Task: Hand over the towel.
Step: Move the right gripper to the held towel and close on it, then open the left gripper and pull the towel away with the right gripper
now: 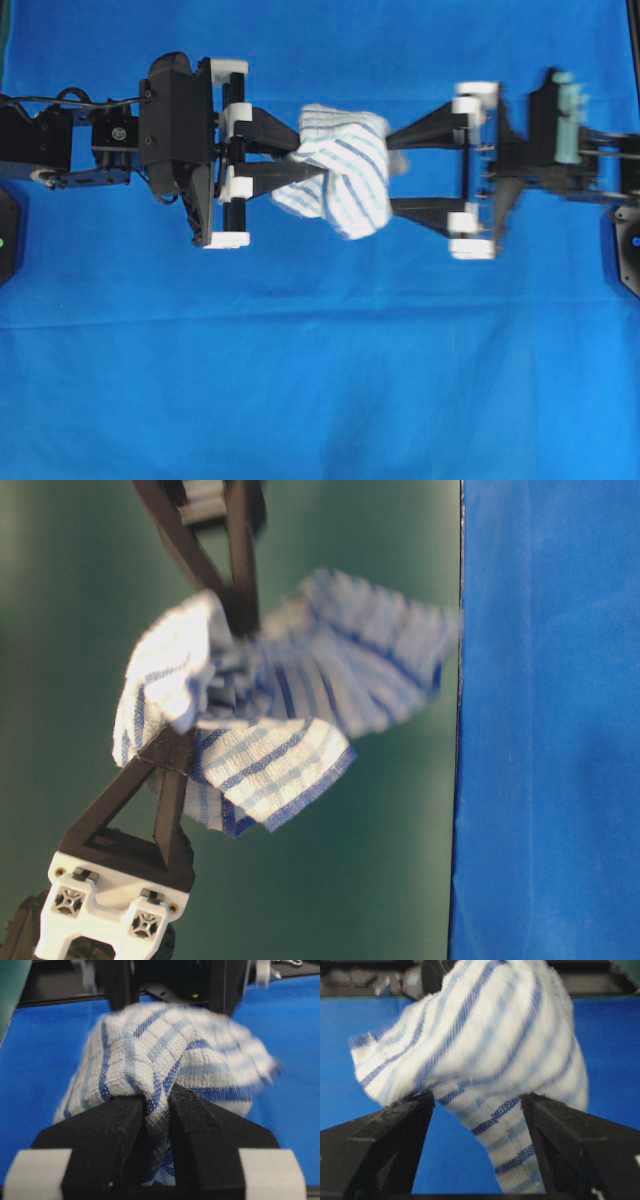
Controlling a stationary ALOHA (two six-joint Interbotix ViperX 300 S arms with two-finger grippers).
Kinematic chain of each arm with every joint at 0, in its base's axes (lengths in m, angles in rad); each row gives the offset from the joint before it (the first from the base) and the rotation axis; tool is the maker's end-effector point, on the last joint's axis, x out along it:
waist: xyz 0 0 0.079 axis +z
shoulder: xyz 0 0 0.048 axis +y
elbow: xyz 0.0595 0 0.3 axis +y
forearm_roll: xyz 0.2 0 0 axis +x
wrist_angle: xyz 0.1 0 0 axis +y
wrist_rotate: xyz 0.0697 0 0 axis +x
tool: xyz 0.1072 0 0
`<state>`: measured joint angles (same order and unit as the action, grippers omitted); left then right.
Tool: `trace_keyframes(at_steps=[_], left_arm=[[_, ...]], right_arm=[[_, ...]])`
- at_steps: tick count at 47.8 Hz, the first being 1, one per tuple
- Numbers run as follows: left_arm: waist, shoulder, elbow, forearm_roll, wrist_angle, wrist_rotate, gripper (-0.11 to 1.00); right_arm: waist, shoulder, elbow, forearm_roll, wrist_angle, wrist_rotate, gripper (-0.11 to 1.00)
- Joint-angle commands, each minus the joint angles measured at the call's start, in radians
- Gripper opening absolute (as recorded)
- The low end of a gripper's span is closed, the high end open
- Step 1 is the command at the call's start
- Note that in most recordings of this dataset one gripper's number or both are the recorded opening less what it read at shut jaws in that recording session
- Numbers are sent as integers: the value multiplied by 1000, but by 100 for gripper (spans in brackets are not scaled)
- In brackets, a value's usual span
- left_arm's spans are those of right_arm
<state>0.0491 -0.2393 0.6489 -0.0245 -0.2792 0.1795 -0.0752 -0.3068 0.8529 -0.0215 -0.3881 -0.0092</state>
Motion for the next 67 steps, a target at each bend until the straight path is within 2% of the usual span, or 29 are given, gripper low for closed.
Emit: trace_keyframes(at_steps=[1, 11, 23, 27, 30, 39, 62, 64, 67], left_arm=[[-5, -18, -14, 0, -11, -2, 8], [-18, -21, -12, 0, -11, -2, 8], [-28, -21, -11, 0, -25, -2, 8], [-31, -21, -9, 0, -26, -2, 8], [-31, -21, -9, 0, -29, -2, 8], [-34, -21, -9, 0, -52, 0, 8], [-28, -25, -9, -3, -55, -3, 10], [-26, -28, -6, -5, -57, -5, 16], [-26, -34, 2, -5, -64, -8, 32]], right_arm=[[-2, 72, -89, -5, 11, -2, 72], [-2, 161, -189, -9, 52, -9, 72], [-2, 179, -212, 2, 54, -9, 71], [-2, 179, -212, 3, 54, -9, 68], [-2, 179, -212, 3, 55, -5, 58], [-2, 176, -207, 3, 80, -2, 12], [6, 83, -127, 5, 81, 8, 11], [9, 67, -115, 5, 81, 8, 11], [14, 41, -95, 6, 81, 8, 11]])
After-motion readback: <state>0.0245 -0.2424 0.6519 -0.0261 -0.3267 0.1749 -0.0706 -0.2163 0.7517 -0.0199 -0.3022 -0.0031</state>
